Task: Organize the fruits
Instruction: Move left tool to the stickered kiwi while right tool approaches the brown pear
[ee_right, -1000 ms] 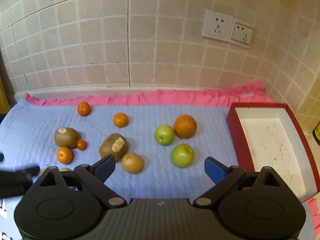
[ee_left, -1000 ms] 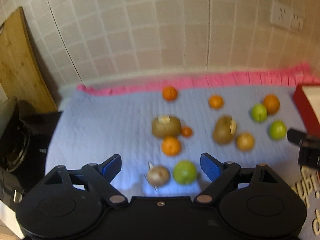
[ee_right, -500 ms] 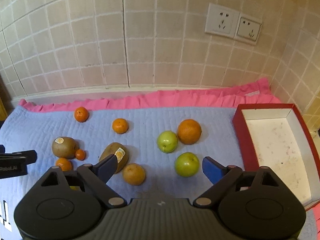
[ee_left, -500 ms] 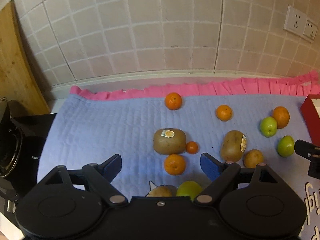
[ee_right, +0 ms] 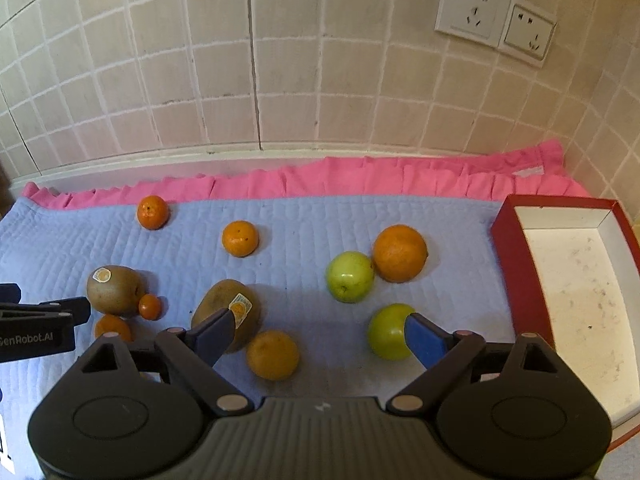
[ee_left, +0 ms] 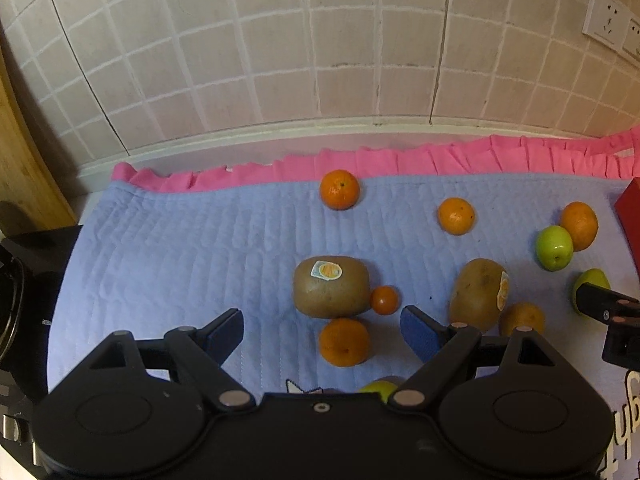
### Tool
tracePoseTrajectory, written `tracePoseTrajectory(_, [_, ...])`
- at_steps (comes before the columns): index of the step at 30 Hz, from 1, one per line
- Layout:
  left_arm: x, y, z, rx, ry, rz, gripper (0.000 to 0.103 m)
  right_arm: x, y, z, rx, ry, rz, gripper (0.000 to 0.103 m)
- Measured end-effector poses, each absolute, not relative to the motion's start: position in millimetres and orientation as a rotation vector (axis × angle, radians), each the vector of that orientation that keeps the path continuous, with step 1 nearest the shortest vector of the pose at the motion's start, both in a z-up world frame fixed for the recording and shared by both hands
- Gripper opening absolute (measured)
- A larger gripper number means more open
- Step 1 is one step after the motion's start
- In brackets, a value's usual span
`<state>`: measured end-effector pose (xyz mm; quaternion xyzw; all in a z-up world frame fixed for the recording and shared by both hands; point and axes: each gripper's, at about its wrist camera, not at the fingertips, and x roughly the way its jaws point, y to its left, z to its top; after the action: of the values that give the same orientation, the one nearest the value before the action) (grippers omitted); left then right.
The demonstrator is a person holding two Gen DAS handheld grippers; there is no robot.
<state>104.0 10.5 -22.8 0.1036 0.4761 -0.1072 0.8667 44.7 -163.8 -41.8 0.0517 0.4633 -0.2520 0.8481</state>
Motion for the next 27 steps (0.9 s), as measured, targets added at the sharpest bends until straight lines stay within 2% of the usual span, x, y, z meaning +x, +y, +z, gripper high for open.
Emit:
tracePoseTrajectory(16, [109,13,-34,0.2,1.025,-0.232,0.101,49,-166,-45,0.121,0.984,-0.51,0.091])
tracePoseTrajectory(22, [118,50,-32,0.137,0.991,-0.225,0.101,39,-177,-46,0.127,0.981,-0.528,0.09])
tracePoseTrajectory(27, [125,65,-35,0.09,0.996,-0.288,0.101,36,-182,-56,0.158,1.005,-0.509,0.085])
